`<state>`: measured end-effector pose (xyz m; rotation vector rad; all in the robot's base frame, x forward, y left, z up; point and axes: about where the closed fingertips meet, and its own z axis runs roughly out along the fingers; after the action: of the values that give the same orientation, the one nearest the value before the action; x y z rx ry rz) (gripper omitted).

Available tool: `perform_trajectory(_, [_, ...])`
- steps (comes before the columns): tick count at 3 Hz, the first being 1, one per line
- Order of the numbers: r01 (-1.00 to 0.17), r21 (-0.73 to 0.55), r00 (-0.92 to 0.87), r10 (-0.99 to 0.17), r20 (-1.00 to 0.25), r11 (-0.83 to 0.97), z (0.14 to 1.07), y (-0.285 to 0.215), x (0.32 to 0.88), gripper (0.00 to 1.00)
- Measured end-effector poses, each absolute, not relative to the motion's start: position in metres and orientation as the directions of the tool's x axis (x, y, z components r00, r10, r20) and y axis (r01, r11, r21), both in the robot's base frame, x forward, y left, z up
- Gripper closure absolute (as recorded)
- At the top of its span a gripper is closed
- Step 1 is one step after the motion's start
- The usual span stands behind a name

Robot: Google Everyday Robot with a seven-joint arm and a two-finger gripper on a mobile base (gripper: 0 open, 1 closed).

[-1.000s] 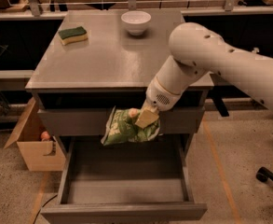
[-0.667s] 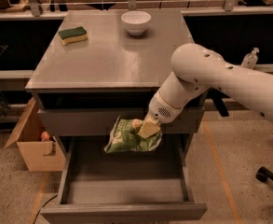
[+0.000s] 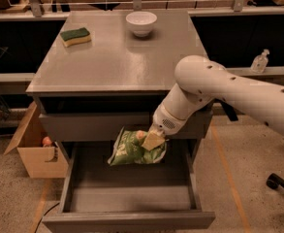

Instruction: Place green jalapeno chip bag into middle drawer

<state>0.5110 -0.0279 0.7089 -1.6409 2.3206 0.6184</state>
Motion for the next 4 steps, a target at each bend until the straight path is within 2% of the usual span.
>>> perform_trajectory(4, [-0.906,0.332,-0.407,-0.759,-0.509,0.263,0.576,-0.009,0.491,1.0])
